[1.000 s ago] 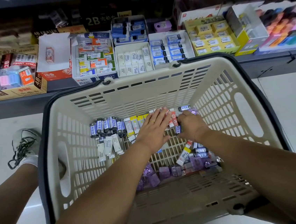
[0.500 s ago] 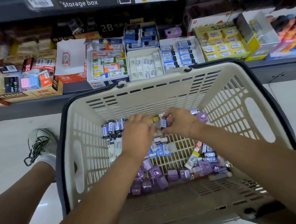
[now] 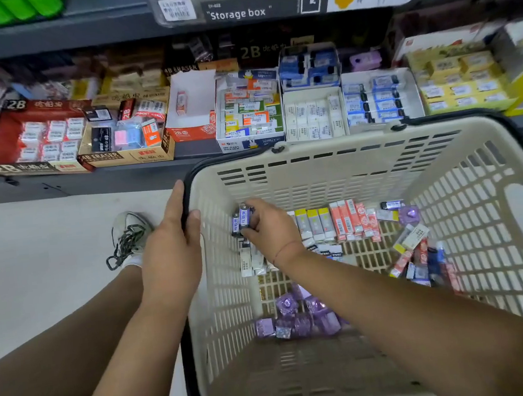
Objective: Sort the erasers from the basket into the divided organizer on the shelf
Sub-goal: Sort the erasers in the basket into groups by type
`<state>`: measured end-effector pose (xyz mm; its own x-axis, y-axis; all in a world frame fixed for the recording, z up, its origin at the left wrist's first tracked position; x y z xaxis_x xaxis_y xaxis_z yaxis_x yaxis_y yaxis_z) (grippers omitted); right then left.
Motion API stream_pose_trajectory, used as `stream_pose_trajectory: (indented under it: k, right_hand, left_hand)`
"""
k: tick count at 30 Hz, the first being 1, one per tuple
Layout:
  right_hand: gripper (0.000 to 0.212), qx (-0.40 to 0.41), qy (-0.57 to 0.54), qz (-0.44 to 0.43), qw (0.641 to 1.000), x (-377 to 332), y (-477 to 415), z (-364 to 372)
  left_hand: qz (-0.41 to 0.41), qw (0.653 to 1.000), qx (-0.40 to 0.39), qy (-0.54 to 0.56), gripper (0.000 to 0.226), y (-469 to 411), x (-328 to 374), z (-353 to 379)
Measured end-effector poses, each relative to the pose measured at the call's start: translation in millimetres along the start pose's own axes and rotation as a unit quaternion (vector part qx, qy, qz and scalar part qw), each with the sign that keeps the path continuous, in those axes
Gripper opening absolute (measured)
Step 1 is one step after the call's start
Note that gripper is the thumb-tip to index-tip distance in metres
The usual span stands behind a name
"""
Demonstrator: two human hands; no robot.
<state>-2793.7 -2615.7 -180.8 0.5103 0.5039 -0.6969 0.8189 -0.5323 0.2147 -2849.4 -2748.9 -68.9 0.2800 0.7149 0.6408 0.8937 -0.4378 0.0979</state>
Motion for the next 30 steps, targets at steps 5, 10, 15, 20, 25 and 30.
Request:
stream_pose_trajectory:
  k: [5,10,15,20,25,30]
  right_hand:
    - [0.045,0.01,-0.002,0.013,1.0,2.2,4.2,4.3]
    - [0.022,0.034,0.054,-0.035,0.997,27.3,18.4,-32.7]
    - [0.006,0.078,0.163,0.079,0.98,118.9,40.3,-112.3]
    - [0.031,0.007,0.273,0.169,0.947,184.3,46.6,-152.0]
    - [0.043,-0.055,0.283,0.211,0.934,187.1,33.8,-133.1]
    - [0.022,-0.053,0.381,0.242,0.891,182.5,22.7,-130.5]
  left_hand:
    - [0.004,1.0,0.01,-0.009,0.051,0.8,5.2,-0.3]
    - [0.001,1.0,0.007,-0.009,0.05,-0.6,3.8,-1.0]
    - [-0.004,1.0,0.004,-0.016,0.051,-2.0,2.4,0.1]
    - [0.013,1.0,0.008,-0.018,0.051,-3.3,3.0,1.1]
    - [0.009,1.0,0.01,-0.013,0.05,-2.8,6.0,1.7]
    - [0.015,1.0,0.012,-0.022,0.05,-6.9,2.6,4.7]
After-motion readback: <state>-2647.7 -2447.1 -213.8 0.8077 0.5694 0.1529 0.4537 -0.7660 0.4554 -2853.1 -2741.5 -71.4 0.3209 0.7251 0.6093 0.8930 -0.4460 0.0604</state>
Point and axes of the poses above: each hand's wrist, its own y-axis away from the middle knuckle, its own z-axis out of the palm, x = y × z, the point moved 1 cm from there along -y, towards the middle knuckle, and after that the axes turned 9 degrees about y, right-handed, at the moved point
